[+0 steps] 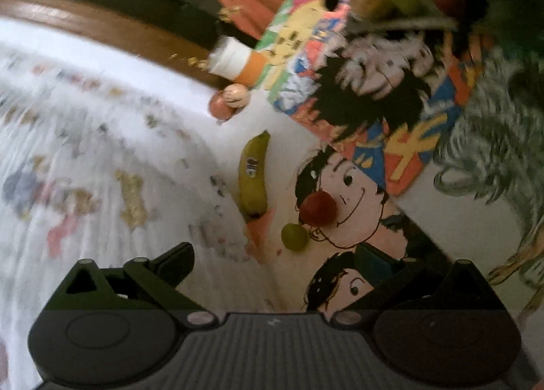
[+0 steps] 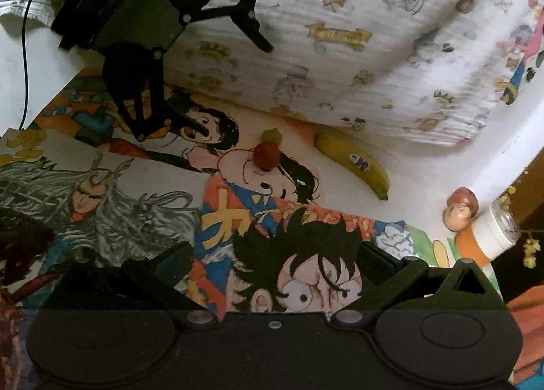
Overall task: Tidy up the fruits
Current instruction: 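Move the right tool to the last red tomato while the left tool reaches the small green fruit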
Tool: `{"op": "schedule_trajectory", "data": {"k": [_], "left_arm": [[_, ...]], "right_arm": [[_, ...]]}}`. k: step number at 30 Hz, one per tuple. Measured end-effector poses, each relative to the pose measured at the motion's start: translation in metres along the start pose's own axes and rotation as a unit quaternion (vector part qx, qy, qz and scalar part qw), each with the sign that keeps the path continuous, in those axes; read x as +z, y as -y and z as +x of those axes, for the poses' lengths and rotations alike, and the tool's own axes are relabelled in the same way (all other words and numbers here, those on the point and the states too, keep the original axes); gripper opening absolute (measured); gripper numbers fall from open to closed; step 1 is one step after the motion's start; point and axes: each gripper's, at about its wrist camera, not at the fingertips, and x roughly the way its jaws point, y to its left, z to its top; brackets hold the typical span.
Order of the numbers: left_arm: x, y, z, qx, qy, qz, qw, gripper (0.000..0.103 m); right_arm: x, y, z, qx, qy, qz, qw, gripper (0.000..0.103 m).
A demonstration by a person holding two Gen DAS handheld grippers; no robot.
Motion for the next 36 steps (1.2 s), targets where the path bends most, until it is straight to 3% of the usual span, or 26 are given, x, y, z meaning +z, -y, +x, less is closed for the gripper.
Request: {"op": "schedule_trajectory", "data": {"k": [3, 12, 19, 25, 30, 32, 36], "left_arm": [[-0.002, 0.004, 0.016, -0.001, -0.012, 0.031, 0.9994, 0.103], [-0.004, -0.001, 0.051, -0.017, -0.023, 0.061, 0.9977, 0.097], [-0.004, -0.005, 0.063, -0.02, -0.018, 0.086, 0.9959, 0.091], [-0.002, -0.006, 0.07, -0.032, -0.012, 0.11, 0.9933, 0.079], [0.002, -0.01, 0.078, -0.048, -0.011, 0.109, 0.9928, 0.066], [0.003, -0.01, 0.079, -0.055, -0.011, 0.108, 0.9926, 0.057], [0.003, -0.013, 0.082, -0.068, -0.014, 0.097, 0.9928, 0.052]], "right_arm": [[0.001, 0.011, 0.007, 0.021, 0.011, 0.002, 1.0, 0.1], [0.017, 0.039, 0.048, 0.11, 0.025, -0.01, 0.994, 0.09], [0.025, 0.047, 0.079, 0.146, 0.026, -0.03, 0.988, 0.082], [0.033, 0.048, 0.101, 0.175, 0.032, -0.031, 0.984, 0.076], [0.037, 0.048, 0.111, 0.191, 0.035, -0.023, 0.981, 0.073], [0.037, 0.046, 0.115, 0.193, 0.036, -0.021, 0.98, 0.071], [0.038, 0.041, 0.12, 0.192, 0.035, -0.038, 0.98, 0.065]]}}
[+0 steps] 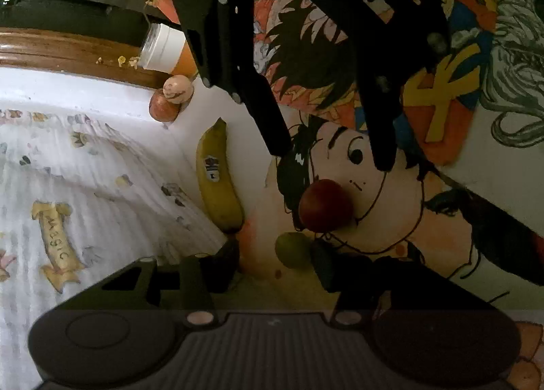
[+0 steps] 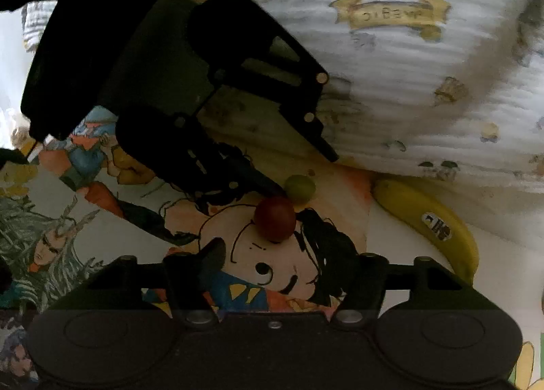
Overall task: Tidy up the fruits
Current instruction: 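Move the right tool to the last red tomato while the left tool reaches the small green fruit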
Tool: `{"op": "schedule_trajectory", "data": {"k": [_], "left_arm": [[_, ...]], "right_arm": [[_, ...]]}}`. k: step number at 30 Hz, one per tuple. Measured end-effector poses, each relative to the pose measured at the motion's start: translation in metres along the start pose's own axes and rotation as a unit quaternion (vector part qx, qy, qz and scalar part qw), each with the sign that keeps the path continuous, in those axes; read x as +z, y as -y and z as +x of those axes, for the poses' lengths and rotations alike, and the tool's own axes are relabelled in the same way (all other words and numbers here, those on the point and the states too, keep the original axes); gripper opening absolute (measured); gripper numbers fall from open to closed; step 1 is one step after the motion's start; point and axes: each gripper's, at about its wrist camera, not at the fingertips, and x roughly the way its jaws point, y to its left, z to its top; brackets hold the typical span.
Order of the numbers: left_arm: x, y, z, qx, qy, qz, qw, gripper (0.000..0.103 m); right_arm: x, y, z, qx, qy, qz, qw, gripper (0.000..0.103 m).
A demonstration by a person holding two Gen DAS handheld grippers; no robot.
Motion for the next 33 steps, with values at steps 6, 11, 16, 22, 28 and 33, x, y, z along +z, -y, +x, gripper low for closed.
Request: {"op": "schedule_trajectory", "data": {"k": [6, 11, 16, 22, 28, 33], "left_arm": [[-0.001, 0.006, -0.003, -0.008, 0.002, 0.011, 0.9999, 0.039], [-0.001, 0.008, -0.005, -0.021, 0.001, 0.012, 0.9997, 0.027], [-0.001, 0.008, -0.005, -0.028, 0.001, 0.011, 0.9995, 0.023], [0.0, 0.006, -0.003, -0.029, -0.003, 0.005, 0.9996, 0.023], [0.0, 0.007, -0.004, -0.028, -0.002, 0.006, 0.9996, 0.023], [0.0, 0.007, -0.003, -0.026, -0.002, 0.008, 0.9996, 0.023]], "right_arm": [[0.001, 0.001, 0.002, 0.004, 0.002, -0.003, 1.0, 0.061], [0.0, 0.0, 0.004, 0.008, 0.002, -0.008, 1.0, 0.059], [-0.001, 0.0, 0.005, 0.005, 0.004, -0.009, 1.0, 0.053], [0.001, 0.002, 0.007, 0.007, 0.009, -0.005, 1.0, 0.053], [0.003, 0.001, 0.011, 0.008, 0.011, -0.012, 1.0, 0.053], [0.005, 0.001, 0.014, 0.009, 0.012, -0.018, 1.0, 0.048]]}}
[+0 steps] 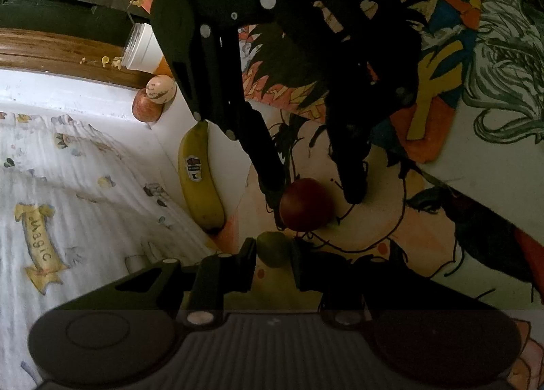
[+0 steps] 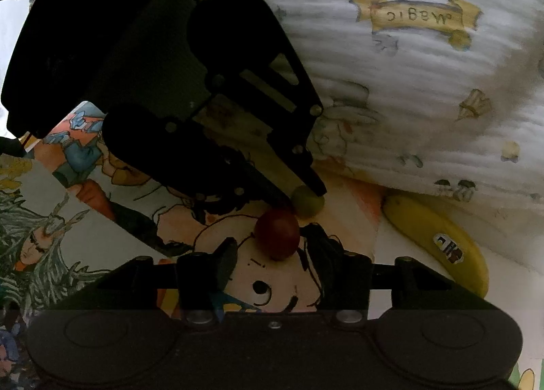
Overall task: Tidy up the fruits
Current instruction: 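Move the right tool to the last red tomato while the left tool reaches the small green fruit, then grasp the red tomato with the right tool while the left tool grasps the green fruit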
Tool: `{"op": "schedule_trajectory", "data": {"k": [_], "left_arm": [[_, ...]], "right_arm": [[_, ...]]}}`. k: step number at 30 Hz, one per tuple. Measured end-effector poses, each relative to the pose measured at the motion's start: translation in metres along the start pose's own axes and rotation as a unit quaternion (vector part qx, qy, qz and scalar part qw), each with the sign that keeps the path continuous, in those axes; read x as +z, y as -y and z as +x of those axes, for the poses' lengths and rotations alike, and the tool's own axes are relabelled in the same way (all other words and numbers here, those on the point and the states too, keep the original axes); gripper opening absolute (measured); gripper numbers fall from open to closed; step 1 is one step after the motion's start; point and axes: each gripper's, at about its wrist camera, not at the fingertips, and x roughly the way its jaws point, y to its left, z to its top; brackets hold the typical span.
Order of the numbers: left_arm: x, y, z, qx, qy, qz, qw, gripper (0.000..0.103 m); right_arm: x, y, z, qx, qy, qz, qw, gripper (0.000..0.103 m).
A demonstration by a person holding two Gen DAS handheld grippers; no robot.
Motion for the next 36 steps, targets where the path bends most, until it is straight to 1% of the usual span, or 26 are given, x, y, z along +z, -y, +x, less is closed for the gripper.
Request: {"op": "schedule_trajectory", "data": {"k": [6, 8, 10, 17, 20, 22, 25, 27, 32, 33, 35, 36], "left_arm": [[0.0, 0.001, 0.0, 0.001, 0.0, 0.001, 1.0, 0.023], [0.0, 0.002, -0.001, 0.002, 0.0, 0.001, 1.0, 0.023], [0.0, 0.002, -0.001, 0.002, 0.0, 0.001, 1.0, 0.023], [0.0, 0.004, -0.001, 0.005, 0.001, 0.002, 1.0, 0.023], [0.001, 0.004, -0.001, 0.008, -0.002, -0.007, 0.9999, 0.023], [0.003, -0.001, 0.002, 0.006, -0.007, -0.025, 0.9997, 0.023], [0.007, -0.015, 0.006, -0.01, -0.018, -0.077, 0.9968, 0.024], [0.009, -0.021, 0.009, -0.015, -0.022, -0.103, 0.9943, 0.024], [0.012, -0.031, 0.013, -0.015, -0.022, -0.145, 0.989, 0.024], [0.012, -0.033, 0.014, -0.016, -0.021, -0.16, 0.9867, 0.024], [0.011, -0.039, 0.016, -0.017, -0.022, -0.201, 0.9791, 0.024], [0.011, -0.042, 0.018, -0.016, -0.024, -0.228, 0.9733, 0.024]], "right_arm": [[0.001, 0.002, 0.003, 0.004, 0.003, 0.006, 1.0, 0.043], [0.002, 0.002, 0.005, 0.0, 0.005, 0.008, 1.0, 0.039], [0.003, 0.003, 0.006, -0.002, 0.007, 0.01, 1.0, 0.032], [-0.003, 0.005, -0.001, -0.006, 0.003, 0.017, 1.0, 0.032], [-0.01, 0.008, -0.007, -0.012, 0.003, 0.026, 1.0, 0.032], [-0.013, 0.01, -0.011, -0.019, 0.0, 0.031, 0.999, 0.032], [-0.016, 0.01, -0.017, -0.027, -0.001, 0.037, 0.999, 0.032], [-0.018, 0.009, -0.02, -0.032, -0.006, 0.039, 0.999, 0.032], [-0.019, 0.008, -0.024, -0.046, -0.026, 0.041, 0.998, 0.032], [-0.02, 0.008, -0.026, -0.05, -0.031, 0.043, 0.997, 0.032], [-0.021, 0.008, -0.028, -0.057, -0.036, 0.046, 0.997, 0.032], [-0.021, 0.006, -0.028, -0.06, -0.038, 0.05, 0.996, 0.032]]}}
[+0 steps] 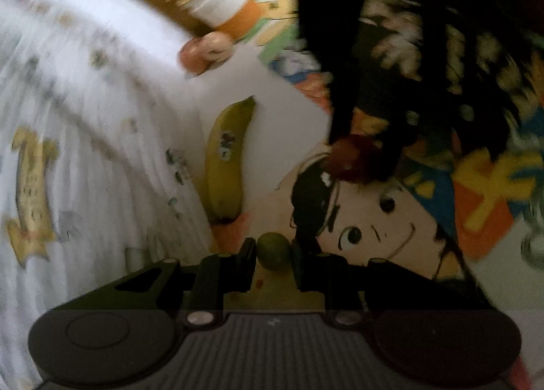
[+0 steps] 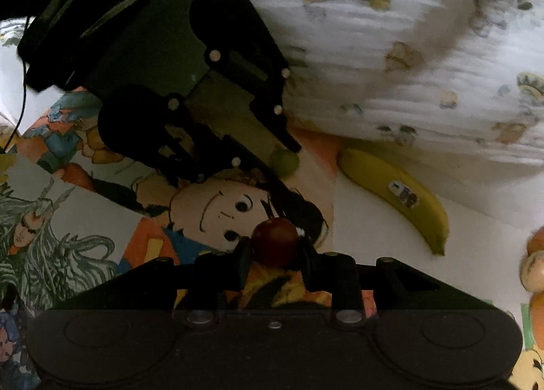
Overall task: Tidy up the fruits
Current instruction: 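Grasp the red tomato with the right tool while the left tool grasps the green fruit, then lift both held fruits and carry them toward the tray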
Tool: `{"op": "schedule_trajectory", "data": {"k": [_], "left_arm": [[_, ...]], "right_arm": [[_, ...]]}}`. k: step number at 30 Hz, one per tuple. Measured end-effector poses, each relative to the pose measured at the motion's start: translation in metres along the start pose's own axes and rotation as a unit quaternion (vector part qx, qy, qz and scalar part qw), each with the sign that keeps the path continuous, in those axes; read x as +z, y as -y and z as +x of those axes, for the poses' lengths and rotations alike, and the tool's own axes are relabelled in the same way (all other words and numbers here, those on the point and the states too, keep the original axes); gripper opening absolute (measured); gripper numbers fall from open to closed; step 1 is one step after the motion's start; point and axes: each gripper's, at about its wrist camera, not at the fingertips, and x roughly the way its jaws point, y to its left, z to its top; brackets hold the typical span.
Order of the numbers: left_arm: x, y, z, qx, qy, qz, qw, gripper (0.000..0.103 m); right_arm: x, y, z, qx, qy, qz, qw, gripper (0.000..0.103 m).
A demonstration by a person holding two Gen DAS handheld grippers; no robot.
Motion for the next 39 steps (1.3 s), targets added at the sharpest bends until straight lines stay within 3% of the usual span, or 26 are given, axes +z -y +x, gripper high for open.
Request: {"op": "schedule_trajectory", "data": {"k": [6, 11, 26, 32, 39], "left_arm": [[0.004, -0.013, 0.007, 0.002, 0.005, -0.106, 0.9944, 0.026], [0.001, -0.017, 0.008, 0.008, 0.014, -0.138, 0.9903, 0.027], [-0.002, -0.004, 0.001, 0.031, 0.008, -0.16, 0.9867, 0.026], [-0.006, -0.007, 0.0, 0.022, 0.017, -0.161, 0.9865, 0.026], [-0.007, -0.004, -0.001, 0.023, 0.022, -0.149, 0.9884, 0.026]], "right_arm": [[-0.002, 0.009, -0.001, -0.017, -0.002, 0.037, 0.999, 0.032], [0.0, 0.013, 0.0, -0.018, -0.004, 0.053, 0.998, 0.032], [0.002, 0.021, 0.005, -0.025, -0.013, 0.08, 0.996, 0.03], [0.005, 0.014, 0.007, -0.013, -0.01, 0.049, 0.999, 0.036], [0.013, 0.017, 0.019, -0.009, -0.005, 0.058, 0.998, 0.039]]}}
